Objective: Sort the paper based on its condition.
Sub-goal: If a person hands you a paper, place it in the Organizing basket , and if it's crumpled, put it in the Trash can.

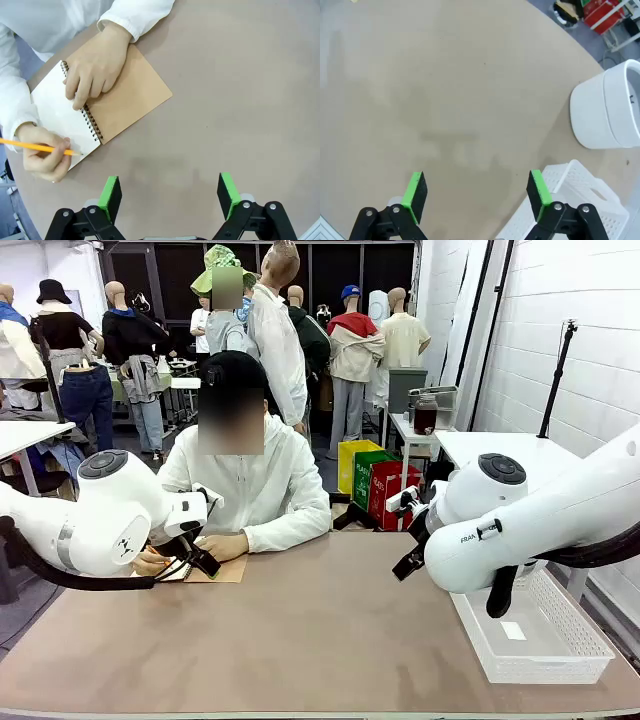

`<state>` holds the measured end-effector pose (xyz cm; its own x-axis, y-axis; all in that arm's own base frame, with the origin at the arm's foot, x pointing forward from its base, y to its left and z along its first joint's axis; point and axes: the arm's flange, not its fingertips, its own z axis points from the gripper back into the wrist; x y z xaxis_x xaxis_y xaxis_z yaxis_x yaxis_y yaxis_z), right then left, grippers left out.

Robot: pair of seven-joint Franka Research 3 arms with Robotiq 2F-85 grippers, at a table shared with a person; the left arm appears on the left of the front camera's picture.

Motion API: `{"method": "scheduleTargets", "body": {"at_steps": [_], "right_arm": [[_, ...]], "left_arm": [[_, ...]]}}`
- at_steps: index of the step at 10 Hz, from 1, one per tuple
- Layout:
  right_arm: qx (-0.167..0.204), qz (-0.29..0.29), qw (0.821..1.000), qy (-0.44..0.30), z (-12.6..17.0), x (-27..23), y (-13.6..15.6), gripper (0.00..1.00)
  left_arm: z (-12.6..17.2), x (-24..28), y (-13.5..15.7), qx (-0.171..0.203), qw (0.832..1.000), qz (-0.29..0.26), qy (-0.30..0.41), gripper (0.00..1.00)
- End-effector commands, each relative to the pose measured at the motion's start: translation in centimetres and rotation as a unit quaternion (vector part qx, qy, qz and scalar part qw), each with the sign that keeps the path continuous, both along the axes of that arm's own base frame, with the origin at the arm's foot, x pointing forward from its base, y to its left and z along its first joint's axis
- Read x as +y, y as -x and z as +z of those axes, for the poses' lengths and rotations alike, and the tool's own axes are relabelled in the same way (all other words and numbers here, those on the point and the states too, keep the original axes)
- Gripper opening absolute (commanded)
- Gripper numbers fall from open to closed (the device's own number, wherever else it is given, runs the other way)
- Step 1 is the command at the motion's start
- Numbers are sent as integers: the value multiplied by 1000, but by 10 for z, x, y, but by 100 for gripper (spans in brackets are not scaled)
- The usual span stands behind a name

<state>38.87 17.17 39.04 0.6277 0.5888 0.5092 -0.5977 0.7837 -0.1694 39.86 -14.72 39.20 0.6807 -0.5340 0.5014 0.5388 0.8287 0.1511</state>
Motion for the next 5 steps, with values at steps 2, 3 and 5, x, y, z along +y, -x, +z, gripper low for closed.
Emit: {"method": "scheduleTargets", "body": {"at_steps": [2, 3, 5], "right_arm": [[-2, 0, 1000, -1, 2, 0, 0, 100], [-2, 0, 1000, -1, 2, 0, 0, 100], [-2, 0, 1000, -1, 2, 0, 0, 100]], "left_arm": [[3, 1, 1, -1, 1000, 0, -1, 100], [3, 1, 1, -1, 1000, 0, -1, 100], [3, 1, 1, -1, 1000, 0, -1, 100]]}}
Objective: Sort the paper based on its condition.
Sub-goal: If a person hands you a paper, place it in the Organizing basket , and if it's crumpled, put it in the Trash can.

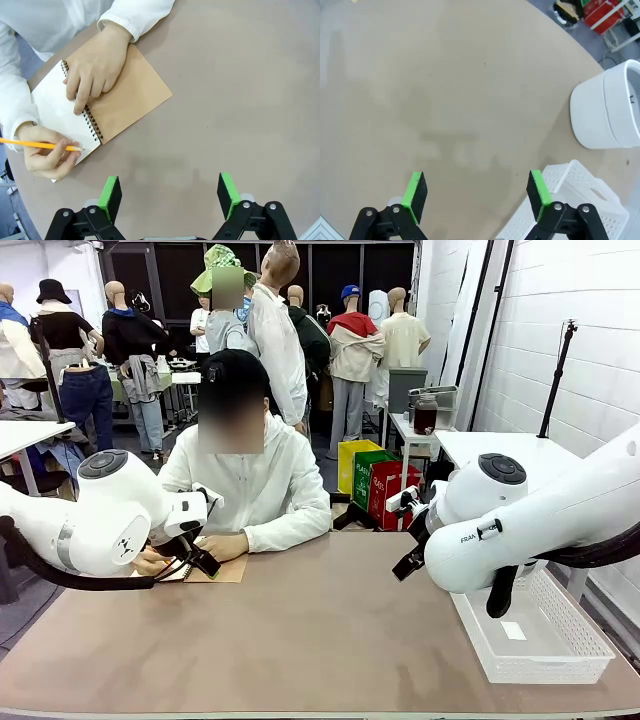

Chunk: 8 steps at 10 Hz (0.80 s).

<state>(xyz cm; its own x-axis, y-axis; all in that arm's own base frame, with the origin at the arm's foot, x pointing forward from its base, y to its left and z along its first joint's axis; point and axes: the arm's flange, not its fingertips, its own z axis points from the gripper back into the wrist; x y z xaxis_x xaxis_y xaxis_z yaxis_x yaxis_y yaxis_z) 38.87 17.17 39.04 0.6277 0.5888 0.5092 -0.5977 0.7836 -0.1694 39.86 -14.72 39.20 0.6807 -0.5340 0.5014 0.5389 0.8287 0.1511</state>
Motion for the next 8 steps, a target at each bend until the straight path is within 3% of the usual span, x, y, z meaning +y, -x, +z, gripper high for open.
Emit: {"method": "scheduleTargets", "body": {"at_steps": [1, 8], "right_arm": [[-2, 0, 1000, -1, 2, 0, 0, 100], [14, 6, 1000, -9, 3, -2, -6, 100]], "left_arm": [[3, 1, 1, -1, 1000, 0, -1, 100], [2, -1, -1, -2, 1000, 9, 4, 100]]}}
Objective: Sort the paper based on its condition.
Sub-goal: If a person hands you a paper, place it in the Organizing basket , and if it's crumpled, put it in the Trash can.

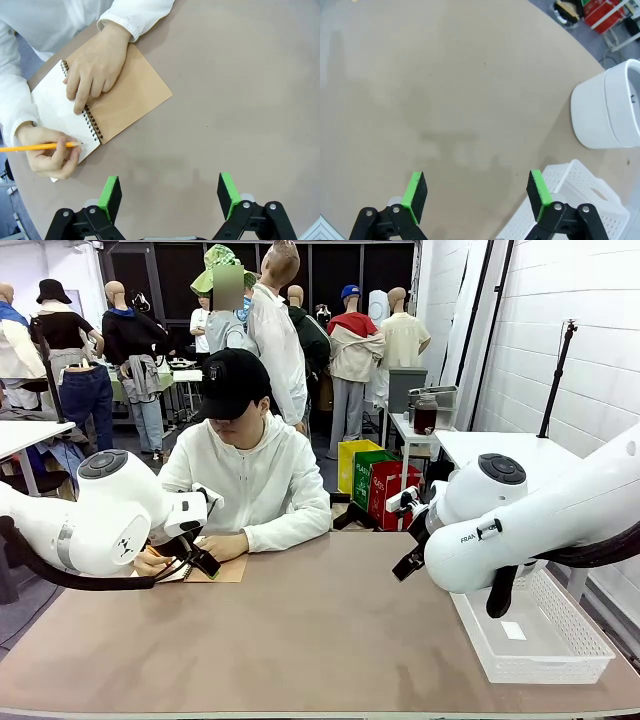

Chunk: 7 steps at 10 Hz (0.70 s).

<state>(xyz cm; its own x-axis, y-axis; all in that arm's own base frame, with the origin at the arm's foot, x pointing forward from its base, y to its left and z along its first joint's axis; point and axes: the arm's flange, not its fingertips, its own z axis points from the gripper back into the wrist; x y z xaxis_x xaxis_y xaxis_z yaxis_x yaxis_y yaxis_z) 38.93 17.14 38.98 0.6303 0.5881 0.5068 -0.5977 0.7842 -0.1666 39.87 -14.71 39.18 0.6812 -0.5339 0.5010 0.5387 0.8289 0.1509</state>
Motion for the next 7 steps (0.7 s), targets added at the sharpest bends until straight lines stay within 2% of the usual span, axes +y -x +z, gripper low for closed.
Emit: {"method": "scheduleTargets", "body": {"at_steps": [1, 4, 7], "right_arm": [[15, 12, 1000, -12, 13, -3, -7, 100], [12, 27, 999, -18, 58, -1, -1, 100], [18, 34, 999, -8, 109, -1, 4, 100]], "left_arm": [[10, -1, 0, -4, 1000, 17, 11, 100], [56, 1, 10, 2, 1000, 21, 6, 100], [106, -4, 16, 43, 999, 27, 1, 100]]}}
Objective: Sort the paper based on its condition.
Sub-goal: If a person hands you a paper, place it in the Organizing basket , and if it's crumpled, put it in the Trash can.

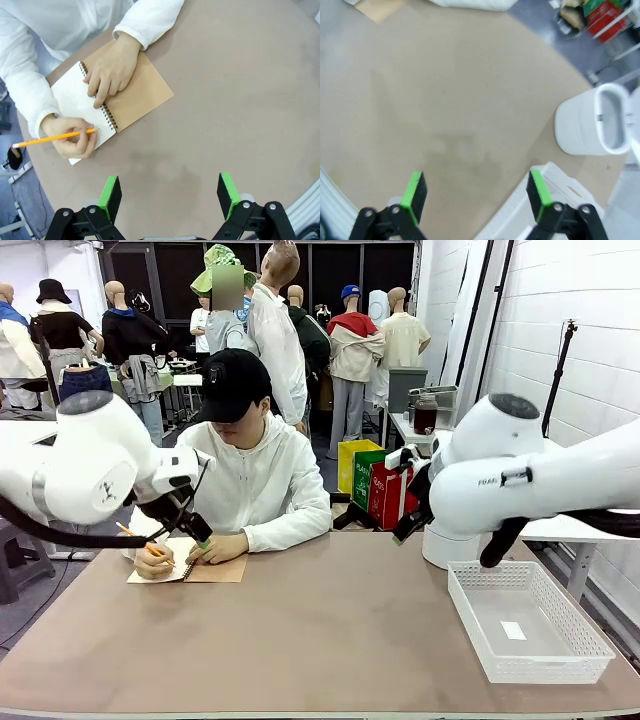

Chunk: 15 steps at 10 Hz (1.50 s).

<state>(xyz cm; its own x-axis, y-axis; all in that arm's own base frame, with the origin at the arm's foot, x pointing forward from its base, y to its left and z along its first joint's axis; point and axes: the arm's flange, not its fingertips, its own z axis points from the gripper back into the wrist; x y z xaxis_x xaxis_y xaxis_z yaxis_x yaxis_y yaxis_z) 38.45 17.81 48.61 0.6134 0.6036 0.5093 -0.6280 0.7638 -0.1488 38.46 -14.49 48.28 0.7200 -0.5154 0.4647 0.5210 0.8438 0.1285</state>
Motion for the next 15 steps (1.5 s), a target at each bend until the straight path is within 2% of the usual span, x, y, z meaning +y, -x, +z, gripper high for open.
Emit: {"method": "scheduleTargets", "body": {"at_steps": [1, 4, 7, 11, 14, 15], "right_arm": [[11, 14, 1000, 5, 27, -10, -1, 100], [-2, 11, 1000, 13, 65, -14, 2, 100], [-15, 12, 1000, 9, 88, -24, 9, 100], [-23, 13, 1000, 6, 95, -29, 14, 100], [-35, 52, 997, -41, 95, -32, 17, 100], [-40, 69, 995, -56, 96, -34, 17, 100]], "left_arm": [[26, -8, 3, 13, 1000, 16, -3, 100], [66, -6, 11, 1, 1000, 10, 10, 100], [93, 2, 24, -1, 1000, 9, 11, 100], [107, 0, 32, 9, 1000, 3, 8, 100], [109, 0, 34, 14, 1000, 3, -4, 100], [104, 0, 31, 3, 1000, 3, 5, 100]]}}
